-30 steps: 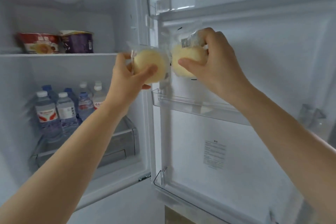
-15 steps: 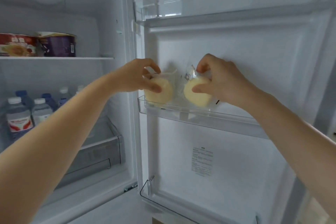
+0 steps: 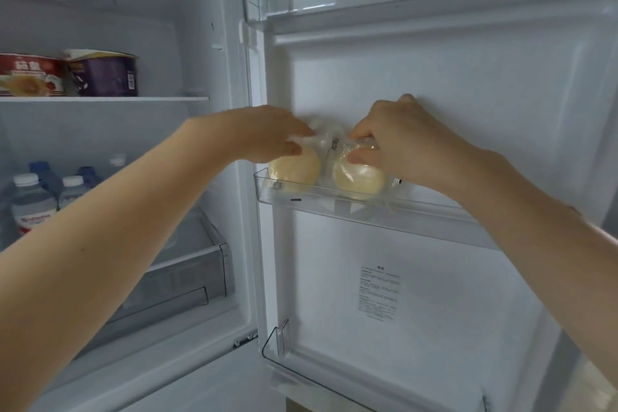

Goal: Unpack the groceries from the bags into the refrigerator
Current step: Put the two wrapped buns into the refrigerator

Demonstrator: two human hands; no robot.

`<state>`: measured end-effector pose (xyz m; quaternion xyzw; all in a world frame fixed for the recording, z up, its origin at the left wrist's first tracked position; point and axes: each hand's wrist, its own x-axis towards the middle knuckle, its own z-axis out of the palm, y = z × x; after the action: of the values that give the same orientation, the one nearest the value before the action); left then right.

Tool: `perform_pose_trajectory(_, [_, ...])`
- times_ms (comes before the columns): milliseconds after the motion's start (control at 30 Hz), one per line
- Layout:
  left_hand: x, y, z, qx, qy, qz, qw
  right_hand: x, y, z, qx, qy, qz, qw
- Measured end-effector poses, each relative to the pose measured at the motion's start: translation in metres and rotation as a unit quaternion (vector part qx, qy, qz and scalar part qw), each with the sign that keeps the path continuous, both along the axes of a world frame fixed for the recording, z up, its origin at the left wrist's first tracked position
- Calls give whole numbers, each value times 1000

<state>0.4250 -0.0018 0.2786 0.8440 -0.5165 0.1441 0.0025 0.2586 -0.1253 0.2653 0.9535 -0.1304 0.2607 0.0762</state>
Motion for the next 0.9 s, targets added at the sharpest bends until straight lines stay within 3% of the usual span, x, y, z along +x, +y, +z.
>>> perform_pose_trajectory(100, [-5,1,-5,-57,-15,-34,998,-2,4,-2,-24,8,-22,999])
perform_pose_trajectory(300, [-13,-4,-23,-128,93,-113,981,-12,-9,2,-4,1,-50,999])
perform_pose_trajectory(400, [-16,-12,-33,-152,83,-141,975,-17,-12,0,-1,-5,-54,999])
perform_pose_trajectory(633, [-10,-3,-9,-48,-30,-197,979,-28,-15,-2,22,-35,-58,997])
perform_pose_trajectory(733, [-12,-2,-11,-33,49,-194,979,-29,-16,-3,27,-45,-66,996])
perform_pose_trajectory(833, [-7,3,-12,-95,229,-207,946,-31,-14,-4,39,-40,-55,997])
perform_pose_trajectory(900, [-3,7,-13,-136,226,-188,946,-32,-10,-4,49,-52,-45,996])
